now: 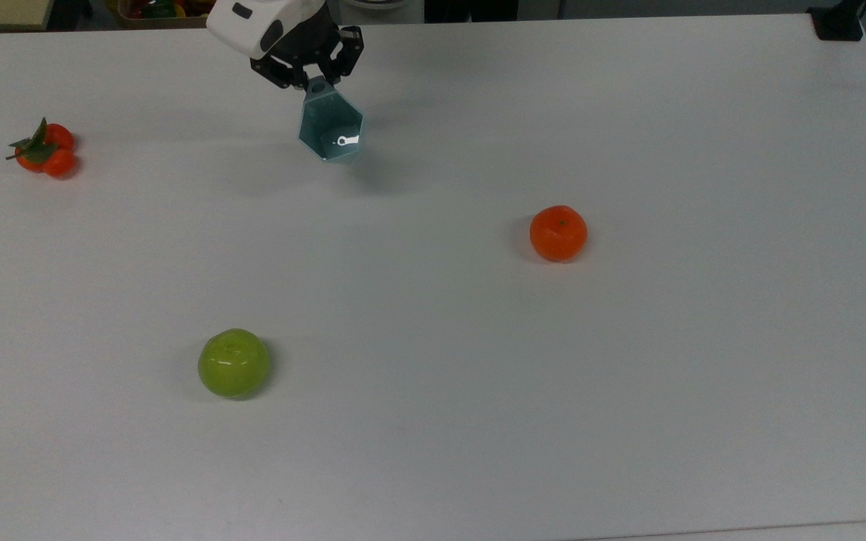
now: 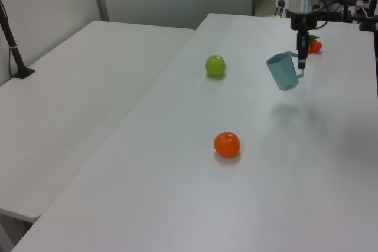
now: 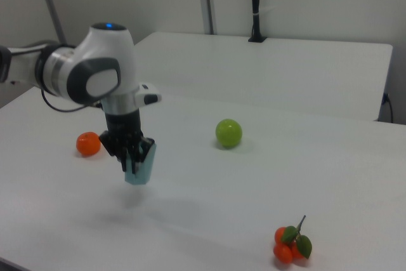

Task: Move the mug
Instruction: 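Lift the teal jug and carry it toward the tangerine cluster, then lower the teal jug onto the table and open the gripper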

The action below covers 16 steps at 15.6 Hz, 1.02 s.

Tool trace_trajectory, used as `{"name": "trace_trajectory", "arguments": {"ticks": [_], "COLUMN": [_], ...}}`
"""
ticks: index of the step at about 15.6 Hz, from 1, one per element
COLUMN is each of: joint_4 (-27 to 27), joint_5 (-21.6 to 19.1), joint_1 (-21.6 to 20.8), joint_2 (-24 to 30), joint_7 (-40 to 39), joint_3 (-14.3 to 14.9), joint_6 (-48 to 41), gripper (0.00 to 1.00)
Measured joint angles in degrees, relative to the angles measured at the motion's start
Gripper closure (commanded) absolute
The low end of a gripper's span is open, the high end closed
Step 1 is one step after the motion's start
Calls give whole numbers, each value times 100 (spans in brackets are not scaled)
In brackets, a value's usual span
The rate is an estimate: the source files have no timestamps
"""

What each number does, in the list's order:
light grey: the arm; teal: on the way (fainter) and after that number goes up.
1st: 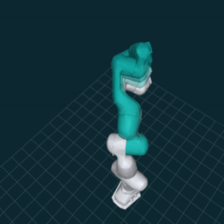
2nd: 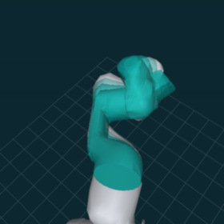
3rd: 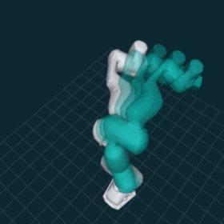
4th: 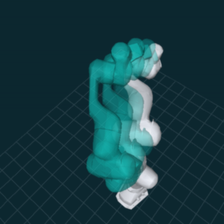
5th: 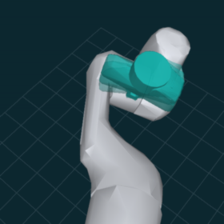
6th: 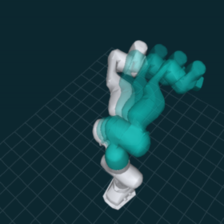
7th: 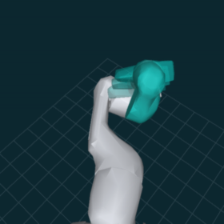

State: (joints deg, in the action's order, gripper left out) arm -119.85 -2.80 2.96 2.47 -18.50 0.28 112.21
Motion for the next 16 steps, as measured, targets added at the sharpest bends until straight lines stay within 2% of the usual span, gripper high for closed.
{"name": "trace_trajectory", "arguments": {"ticks": [5, 11, 13, 16], "joint_4": [-855, -1543, -1665, -1706], "joint_5": [91, 94, 94, 94], "joint_1": [67, 137, 136, 137], "joint_2": [94, 185, 248, 278], "joint_7": [-56, -74, -74, -72], "joint_3": [142, 197, 197, 197], "joint_6": [1292, 2517, 2656, 2676], "gripper": [100, 100, 92, 65]}}
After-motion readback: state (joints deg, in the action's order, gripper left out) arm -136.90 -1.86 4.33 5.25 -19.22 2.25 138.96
